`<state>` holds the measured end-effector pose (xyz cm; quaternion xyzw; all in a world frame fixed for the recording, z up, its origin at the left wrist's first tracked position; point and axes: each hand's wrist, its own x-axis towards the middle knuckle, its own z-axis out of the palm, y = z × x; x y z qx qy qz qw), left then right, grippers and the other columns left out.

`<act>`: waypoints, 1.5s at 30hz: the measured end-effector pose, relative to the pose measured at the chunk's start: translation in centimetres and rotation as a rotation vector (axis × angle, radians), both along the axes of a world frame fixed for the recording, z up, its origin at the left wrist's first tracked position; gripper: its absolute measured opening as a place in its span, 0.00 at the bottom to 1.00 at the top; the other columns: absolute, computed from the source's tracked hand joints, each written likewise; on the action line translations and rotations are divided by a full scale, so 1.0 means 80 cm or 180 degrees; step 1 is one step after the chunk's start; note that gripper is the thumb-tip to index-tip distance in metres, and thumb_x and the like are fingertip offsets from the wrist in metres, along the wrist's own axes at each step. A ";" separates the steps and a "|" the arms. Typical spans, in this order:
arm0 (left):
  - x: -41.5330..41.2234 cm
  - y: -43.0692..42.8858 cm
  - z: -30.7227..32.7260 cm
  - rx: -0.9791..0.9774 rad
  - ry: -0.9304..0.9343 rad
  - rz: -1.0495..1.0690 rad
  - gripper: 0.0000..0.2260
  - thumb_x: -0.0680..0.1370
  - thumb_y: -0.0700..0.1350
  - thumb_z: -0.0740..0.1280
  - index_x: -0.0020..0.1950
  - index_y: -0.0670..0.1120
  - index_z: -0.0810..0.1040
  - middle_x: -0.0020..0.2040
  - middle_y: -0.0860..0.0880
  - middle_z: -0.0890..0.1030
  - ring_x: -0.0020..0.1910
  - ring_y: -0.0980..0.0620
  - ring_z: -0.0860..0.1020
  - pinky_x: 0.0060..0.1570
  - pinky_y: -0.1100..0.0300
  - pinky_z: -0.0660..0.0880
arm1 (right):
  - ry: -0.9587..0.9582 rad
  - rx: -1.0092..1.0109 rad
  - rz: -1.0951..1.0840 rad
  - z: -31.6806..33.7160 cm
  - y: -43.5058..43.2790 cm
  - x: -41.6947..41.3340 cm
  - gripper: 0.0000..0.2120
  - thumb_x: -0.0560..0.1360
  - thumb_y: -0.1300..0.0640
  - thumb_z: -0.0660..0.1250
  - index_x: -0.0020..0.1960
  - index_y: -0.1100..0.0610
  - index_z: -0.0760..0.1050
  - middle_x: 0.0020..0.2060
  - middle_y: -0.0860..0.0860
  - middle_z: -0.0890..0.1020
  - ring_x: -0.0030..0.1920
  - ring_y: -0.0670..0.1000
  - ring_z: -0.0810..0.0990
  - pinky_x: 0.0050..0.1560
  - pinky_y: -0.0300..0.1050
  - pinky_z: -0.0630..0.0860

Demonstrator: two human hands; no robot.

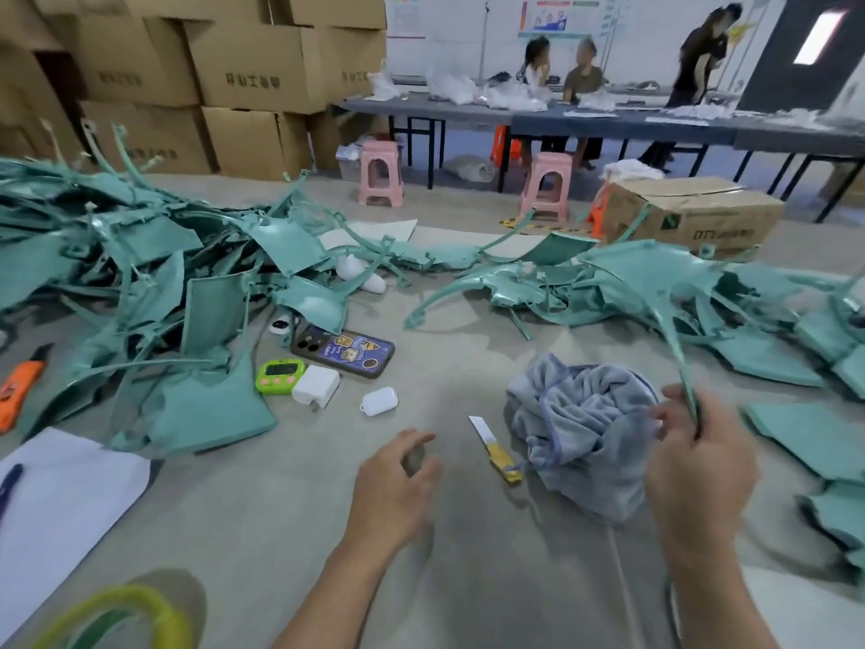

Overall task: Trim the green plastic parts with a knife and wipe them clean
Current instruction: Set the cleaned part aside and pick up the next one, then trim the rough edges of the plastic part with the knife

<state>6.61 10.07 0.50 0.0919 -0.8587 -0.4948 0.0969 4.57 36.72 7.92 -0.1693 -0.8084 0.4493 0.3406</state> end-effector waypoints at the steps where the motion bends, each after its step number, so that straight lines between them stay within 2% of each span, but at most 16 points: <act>1: 0.003 0.000 0.005 0.0169 0.0124 -0.0047 0.17 0.72 0.63 0.63 0.59 0.65 0.81 0.55 0.71 0.81 0.57 0.66 0.79 0.51 0.78 0.68 | 0.0026 -0.0073 0.0220 0.003 -0.022 0.023 0.09 0.78 0.54 0.58 0.49 0.47 0.78 0.36 0.44 0.82 0.38 0.47 0.77 0.43 0.44 0.70; 3: 0.013 0.003 0.016 0.0706 0.0270 -0.0470 0.24 0.73 0.72 0.62 0.66 0.65 0.77 0.58 0.66 0.82 0.61 0.67 0.77 0.52 0.77 0.69 | -0.0171 -0.0261 0.0675 -0.005 -0.065 0.070 0.08 0.81 0.53 0.61 0.49 0.45 0.78 0.39 0.38 0.83 0.40 0.39 0.79 0.39 0.35 0.68; 5: 0.022 0.015 0.024 0.1340 0.0326 -0.0682 0.33 0.72 0.71 0.63 0.73 0.58 0.73 0.62 0.56 0.83 0.63 0.62 0.78 0.55 0.71 0.72 | -0.0481 -0.0431 0.1014 -0.029 -0.105 0.108 0.09 0.80 0.60 0.67 0.49 0.47 0.82 0.37 0.41 0.84 0.40 0.36 0.80 0.40 0.29 0.70; 7: 0.022 0.031 0.036 0.2616 0.0156 -0.0434 0.34 0.69 0.67 0.67 0.70 0.51 0.74 0.62 0.47 0.83 0.62 0.53 0.80 0.59 0.58 0.74 | -0.0868 -0.0538 0.1382 -0.053 -0.132 0.133 0.12 0.76 0.72 0.69 0.49 0.57 0.86 0.33 0.43 0.84 0.36 0.32 0.79 0.41 0.23 0.70; 8: 0.021 0.038 0.042 0.3182 0.0033 -0.0265 0.30 0.71 0.65 0.68 0.67 0.48 0.75 0.62 0.44 0.83 0.62 0.49 0.81 0.59 0.52 0.76 | -0.1103 -0.0457 0.1573 -0.061 -0.142 0.142 0.16 0.75 0.74 0.69 0.49 0.55 0.86 0.32 0.41 0.83 0.34 0.31 0.78 0.41 0.22 0.69; 11: 0.017 0.047 0.060 0.3847 -0.0306 0.0137 0.13 0.81 0.45 0.64 0.62 0.40 0.77 0.56 0.37 0.84 0.58 0.44 0.83 0.45 0.48 0.83 | -0.1618 -0.0073 0.2013 -0.071 -0.156 0.150 0.19 0.76 0.64 0.71 0.56 0.40 0.81 0.39 0.36 0.84 0.44 0.39 0.82 0.47 0.26 0.71; 14: 0.017 0.029 0.081 0.3838 -0.0322 0.0325 0.10 0.82 0.38 0.62 0.60 0.39 0.79 0.55 0.39 0.85 0.52 0.47 0.86 0.31 0.58 0.79 | -0.1706 -0.0064 0.2083 -0.063 -0.144 0.136 0.15 0.74 0.53 0.74 0.57 0.37 0.83 0.48 0.39 0.87 0.53 0.40 0.83 0.54 0.27 0.73; 17: 0.020 -0.007 0.105 0.3202 -0.0086 0.0290 0.07 0.80 0.36 0.65 0.55 0.44 0.80 0.51 0.45 0.87 0.38 0.46 0.86 0.25 0.64 0.71 | -0.1545 -0.0349 0.1822 -0.051 -0.129 0.117 0.14 0.74 0.55 0.73 0.49 0.34 0.82 0.45 0.31 0.85 0.45 0.32 0.82 0.46 0.23 0.72; 19: 0.022 -0.033 0.119 0.2151 0.0051 0.0229 0.03 0.78 0.39 0.68 0.49 0.45 0.81 0.44 0.47 0.86 0.31 0.46 0.85 0.24 0.64 0.68 | -0.1536 -0.0141 0.1607 -0.050 -0.126 0.100 0.16 0.73 0.60 0.71 0.52 0.38 0.82 0.44 0.34 0.85 0.46 0.35 0.82 0.47 0.29 0.72; 21: 0.023 -0.055 0.126 0.0720 0.0084 0.0067 0.07 0.73 0.48 0.70 0.47 0.48 0.82 0.38 0.50 0.84 0.32 0.50 0.84 0.30 0.58 0.72 | -0.1514 0.0034 0.1399 -0.051 -0.125 0.080 0.18 0.73 0.62 0.69 0.57 0.43 0.83 0.46 0.40 0.85 0.48 0.43 0.83 0.50 0.38 0.72; 24: 0.026 -0.073 0.117 -0.1699 0.0032 0.0035 0.16 0.68 0.57 0.67 0.55 0.65 0.79 0.40 0.54 0.84 0.41 0.49 0.81 0.38 0.57 0.73 | -0.1669 0.0461 0.1263 -0.056 -0.122 0.055 0.19 0.74 0.60 0.69 0.63 0.45 0.80 0.50 0.48 0.85 0.52 0.54 0.81 0.53 0.45 0.74; 26: 0.027 -0.070 0.100 -0.2310 0.0025 -0.0141 0.12 0.71 0.57 0.67 0.53 0.60 0.81 0.39 0.51 0.83 0.42 0.46 0.81 0.36 0.58 0.69 | -0.1838 0.0774 0.1094 -0.066 -0.121 0.045 0.20 0.76 0.57 0.67 0.67 0.46 0.77 0.56 0.53 0.84 0.58 0.59 0.78 0.56 0.50 0.75; 29: 0.028 -0.066 0.071 -0.2277 -0.0021 -0.0341 0.08 0.75 0.55 0.68 0.52 0.58 0.81 0.40 0.51 0.84 0.43 0.47 0.82 0.36 0.58 0.66 | -0.1779 0.1051 0.0786 -0.080 -0.123 0.035 0.19 0.76 0.54 0.69 0.67 0.49 0.78 0.56 0.59 0.83 0.59 0.63 0.76 0.57 0.54 0.73; 37: 0.028 -0.086 0.070 -0.1680 -0.0125 -0.0511 0.14 0.73 0.66 0.67 0.47 0.58 0.82 0.32 0.54 0.80 0.36 0.51 0.77 0.34 0.56 0.70 | -0.1730 0.1529 0.0462 -0.095 -0.130 0.024 0.03 0.75 0.50 0.69 0.47 0.48 0.79 0.46 0.54 0.81 0.54 0.59 0.72 0.54 0.50 0.65; 42: 0.035 -0.083 0.078 -0.1877 0.0006 -0.0269 0.07 0.75 0.50 0.70 0.52 0.55 0.83 0.41 0.50 0.84 0.46 0.44 0.81 0.42 0.54 0.75 | -0.1635 0.1666 0.0309 -0.092 -0.130 0.026 0.03 0.76 0.54 0.67 0.45 0.49 0.80 0.44 0.53 0.82 0.54 0.57 0.74 0.54 0.48 0.62; 45: 0.036 -0.084 0.086 -0.2064 0.0104 -0.0181 0.15 0.69 0.36 0.70 0.47 0.56 0.85 0.47 0.55 0.85 0.60 0.45 0.78 0.57 0.57 0.70 | -0.1499 0.1993 0.0408 -0.088 -0.135 0.020 0.06 0.76 0.49 0.68 0.47 0.50 0.81 0.46 0.52 0.85 0.54 0.57 0.76 0.55 0.51 0.63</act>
